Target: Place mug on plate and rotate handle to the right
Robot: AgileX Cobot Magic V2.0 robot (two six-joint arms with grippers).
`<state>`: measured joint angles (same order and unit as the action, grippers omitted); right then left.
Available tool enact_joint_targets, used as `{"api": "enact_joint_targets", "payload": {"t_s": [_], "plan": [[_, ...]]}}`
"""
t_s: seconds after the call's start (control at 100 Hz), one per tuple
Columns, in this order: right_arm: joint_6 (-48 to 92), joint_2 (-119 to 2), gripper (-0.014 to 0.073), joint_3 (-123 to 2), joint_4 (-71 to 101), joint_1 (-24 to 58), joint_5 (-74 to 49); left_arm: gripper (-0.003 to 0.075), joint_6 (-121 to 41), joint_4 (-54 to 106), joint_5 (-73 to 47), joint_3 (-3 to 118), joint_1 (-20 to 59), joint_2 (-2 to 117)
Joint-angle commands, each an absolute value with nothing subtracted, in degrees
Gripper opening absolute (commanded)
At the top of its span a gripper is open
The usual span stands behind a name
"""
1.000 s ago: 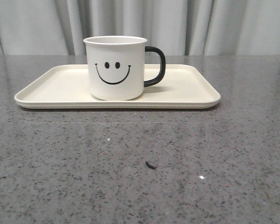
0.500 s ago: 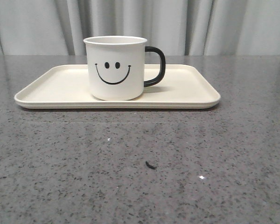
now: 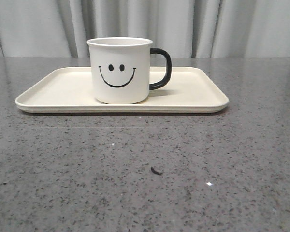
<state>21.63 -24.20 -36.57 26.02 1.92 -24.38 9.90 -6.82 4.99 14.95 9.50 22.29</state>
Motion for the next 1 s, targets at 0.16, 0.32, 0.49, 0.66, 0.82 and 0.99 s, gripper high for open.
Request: {"api": "enact_joint_targets", "payload": {"t_s": [0.16,0.32,0.49,0.66,0.82,0.99], "plan": [[21.62,-24.42,-0.0088,-38.0,26.21,1.59,-20.46,-0.0019,10.54,1.87,10.84,6.28,-0.53,11.96],[21.62,-24.42,-0.0088,-38.0,26.21,1.59,-20.46,-0.0019,10.43,1.16,8.24,3.19,-0.83,5.86],[21.62,-24.42,-0.0088,-38.0,26.21,1.59,-20.46,-0.0019,10.43,0.0,5.32,0.37,-1.33,2.1],[21.62,-24.42,-0.0088,-38.0,26.21,1.59,-20.46,-0.0019,10.43,-1.92,2.42,-0.52,-1.33,0.08],[21.62,-24.42,-0.0088,-38.0,26.21,1.59,-20.46,-0.0019,10.43,-2.83,2.18,-0.52,-1.33,-2.22],[21.62,-24.42,-0.0088,-38.0,26.21,1.59,-20.47,-0.0019,10.43,-2.83,2.35,-0.52,-1.33,-2.22]]}}
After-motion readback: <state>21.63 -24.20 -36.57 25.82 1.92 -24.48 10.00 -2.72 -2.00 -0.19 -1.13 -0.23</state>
